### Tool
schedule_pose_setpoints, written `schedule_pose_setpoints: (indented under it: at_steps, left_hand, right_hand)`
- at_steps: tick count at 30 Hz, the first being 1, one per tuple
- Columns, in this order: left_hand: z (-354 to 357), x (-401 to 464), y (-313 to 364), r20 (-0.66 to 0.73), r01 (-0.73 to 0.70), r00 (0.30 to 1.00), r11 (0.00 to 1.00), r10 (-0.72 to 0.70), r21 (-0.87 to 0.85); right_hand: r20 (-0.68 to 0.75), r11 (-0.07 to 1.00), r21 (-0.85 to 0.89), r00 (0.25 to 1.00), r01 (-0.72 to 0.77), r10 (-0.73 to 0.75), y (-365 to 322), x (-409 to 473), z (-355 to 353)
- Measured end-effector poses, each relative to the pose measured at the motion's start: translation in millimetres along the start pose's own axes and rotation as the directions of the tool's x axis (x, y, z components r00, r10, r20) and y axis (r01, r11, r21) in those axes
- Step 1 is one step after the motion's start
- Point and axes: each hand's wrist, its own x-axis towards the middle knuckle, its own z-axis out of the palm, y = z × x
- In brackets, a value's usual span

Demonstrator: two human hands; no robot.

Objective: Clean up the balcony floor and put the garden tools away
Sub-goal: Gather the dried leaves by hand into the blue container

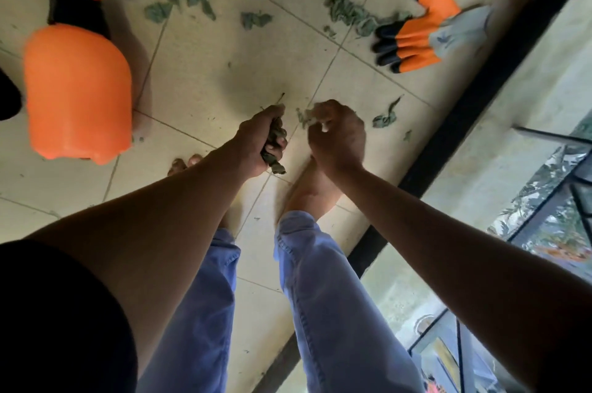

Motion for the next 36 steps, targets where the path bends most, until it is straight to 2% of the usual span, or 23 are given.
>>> schedule_pose_setpoints:
  at_steps: [2,4,7,10,15,19,22,25,28,32,34,36]
  left_hand:
    - [7,4,-1,0.02,0.021,1.0,0.999,-0.022,0.031]
    - [13,9,-4,0.026,0.031,0.999,0.998,-0.033,0.062]
    - [21,16,-5,0.041,0.036,0.998,0.994,-0.04,0.101]
    - [28,21,-4,0.056,0.056,0.996,0.989,-0.064,0.134]
    - [28,24,1,0.056,0.057,0.996,0.984,-0.068,0.169]
    - [20,26,4,0.029,0.062,0.997,0.982,-0.068,0.179]
    - [13,25,4,0.007,0.069,0.997,0.98,-0.072,0.187]
    - [6,23,5,-0.015,0.065,0.998,0.982,-0.063,0.177]
    - [-2,22,9,-0.043,0.057,0.998,0.989,-0.052,0.136]
    - [-8,18,16,-0.066,0.026,0.998,0.998,-0.022,0.06]
    - [-8,16,18,-0.055,0.0,0.998,0.998,0.003,0.057]
    - [-8,14,19,-0.045,-0.016,0.999,0.999,0.018,0.044]
  right_hand:
    - [0.041,0.956,-0.293,0.999,0.003,0.01,42,15,-7]
    - [0.064,0.866,-0.501,0.997,0.001,0.036,79,28,-18]
    - [0.015,0.79,-0.601,0.986,-0.123,0.165,110,42,-32]
    - [-0.003,0.833,-0.506,0.967,-0.222,0.256,124,51,-35]
    - [-0.014,0.95,-0.138,0.96,-0.28,0.281,121,58,-22]
    - [0.022,0.982,-0.142,0.991,-0.126,0.13,94,58,-7]
    - [0.073,0.976,-0.217,0.997,0.019,-0.003,76,58,7]
    - [0.108,0.971,-0.237,0.994,0.041,-0.016,62,63,16]
    - [0.09,0.995,-0.101,0.996,0.019,-0.009,42,66,16]
    - [0.154,0.978,0.172,0.977,0.122,-0.149,-8,44,12]
    - [0.17,0.964,0.202,0.963,0.174,-0.209,-28,28,16]
    - [0.18,0.97,0.14,0.958,0.2,-0.224,-38,16,23]
